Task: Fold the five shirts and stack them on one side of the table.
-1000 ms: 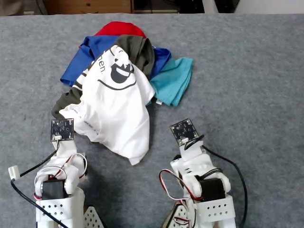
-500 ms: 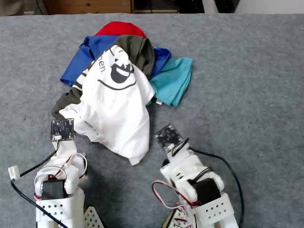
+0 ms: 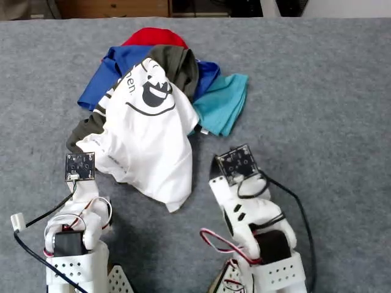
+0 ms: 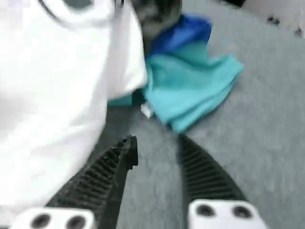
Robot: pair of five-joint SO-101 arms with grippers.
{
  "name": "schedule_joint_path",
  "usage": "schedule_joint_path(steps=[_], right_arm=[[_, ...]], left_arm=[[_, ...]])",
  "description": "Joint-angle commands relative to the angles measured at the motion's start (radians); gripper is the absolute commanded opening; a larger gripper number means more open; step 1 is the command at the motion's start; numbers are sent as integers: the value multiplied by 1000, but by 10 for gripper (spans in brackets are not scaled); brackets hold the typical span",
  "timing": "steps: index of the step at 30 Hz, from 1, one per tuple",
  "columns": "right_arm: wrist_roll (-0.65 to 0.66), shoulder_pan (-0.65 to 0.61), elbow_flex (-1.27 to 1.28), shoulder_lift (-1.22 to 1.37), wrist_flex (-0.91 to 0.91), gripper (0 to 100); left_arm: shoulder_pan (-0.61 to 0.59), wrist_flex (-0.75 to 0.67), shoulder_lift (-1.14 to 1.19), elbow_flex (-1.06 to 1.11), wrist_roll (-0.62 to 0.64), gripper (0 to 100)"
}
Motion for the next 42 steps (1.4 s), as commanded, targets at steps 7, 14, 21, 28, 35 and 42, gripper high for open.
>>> schedule_joint_path(steps=[7, 14, 21, 28, 35, 42], right_arm=[[-101, -127, -466, 412, 15, 188], [-235, -245, -760, 883, 149, 191], [-244, -278, -891, 1145, 106, 193], [-252, -317, -1053, 1411, 52, 373], [-252, -374, -1175, 1662, 46, 470], [-252, -340, -1305, 1931, 46, 283]], left_arm=[[-2, 6, -2, 14, -2, 19], [-2, 6, -2, 14, -2, 19], [-2, 6, -2, 14, -2, 19], [-2, 6, -2, 14, -2, 19], [-2, 6, -2, 14, -2, 19], [-2, 6, -2, 14, -2, 19]])
